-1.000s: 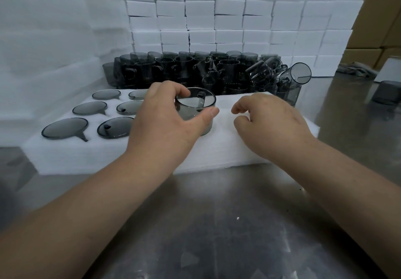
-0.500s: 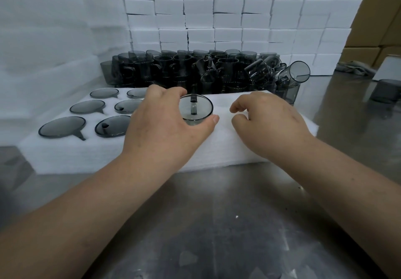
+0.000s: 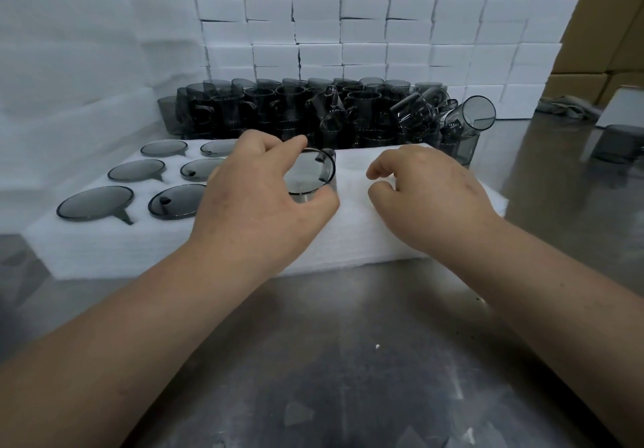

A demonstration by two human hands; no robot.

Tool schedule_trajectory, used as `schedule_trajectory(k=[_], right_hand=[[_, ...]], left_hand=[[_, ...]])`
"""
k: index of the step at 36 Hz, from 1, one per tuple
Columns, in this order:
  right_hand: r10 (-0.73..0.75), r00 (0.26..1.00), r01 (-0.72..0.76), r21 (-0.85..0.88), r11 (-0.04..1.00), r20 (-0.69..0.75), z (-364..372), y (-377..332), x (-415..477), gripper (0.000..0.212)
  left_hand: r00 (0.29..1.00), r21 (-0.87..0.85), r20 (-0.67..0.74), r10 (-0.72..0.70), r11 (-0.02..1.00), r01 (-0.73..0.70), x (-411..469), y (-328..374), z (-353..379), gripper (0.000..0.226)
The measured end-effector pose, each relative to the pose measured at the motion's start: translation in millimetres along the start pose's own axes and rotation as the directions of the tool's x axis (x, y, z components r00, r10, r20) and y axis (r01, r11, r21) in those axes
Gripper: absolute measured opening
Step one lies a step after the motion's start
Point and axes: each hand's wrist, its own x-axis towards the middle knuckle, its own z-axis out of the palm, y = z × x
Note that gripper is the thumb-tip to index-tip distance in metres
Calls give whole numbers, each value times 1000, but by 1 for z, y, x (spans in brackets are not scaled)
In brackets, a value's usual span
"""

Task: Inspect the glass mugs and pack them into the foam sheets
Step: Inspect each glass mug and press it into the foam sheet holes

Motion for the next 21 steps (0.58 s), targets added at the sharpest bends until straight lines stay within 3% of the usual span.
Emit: schedule_trajectory(k=[6, 13, 21], right_hand=[[2, 1000, -2, 7, 1000, 1, 0, -1, -1, 32], [-3, 1000, 3, -3, 1000, 3, -1, -1, -1, 32], [-1, 1000, 1, 0, 1000, 3, 0, -1, -1, 31]], left_hand=[[999, 19, 39, -2, 1000, 1, 1, 0, -1, 69], [998, 7, 30, 48, 999, -49, 1, 1, -3, 52], [998, 61, 8, 59, 996, -60, 2, -3, 1, 58]])
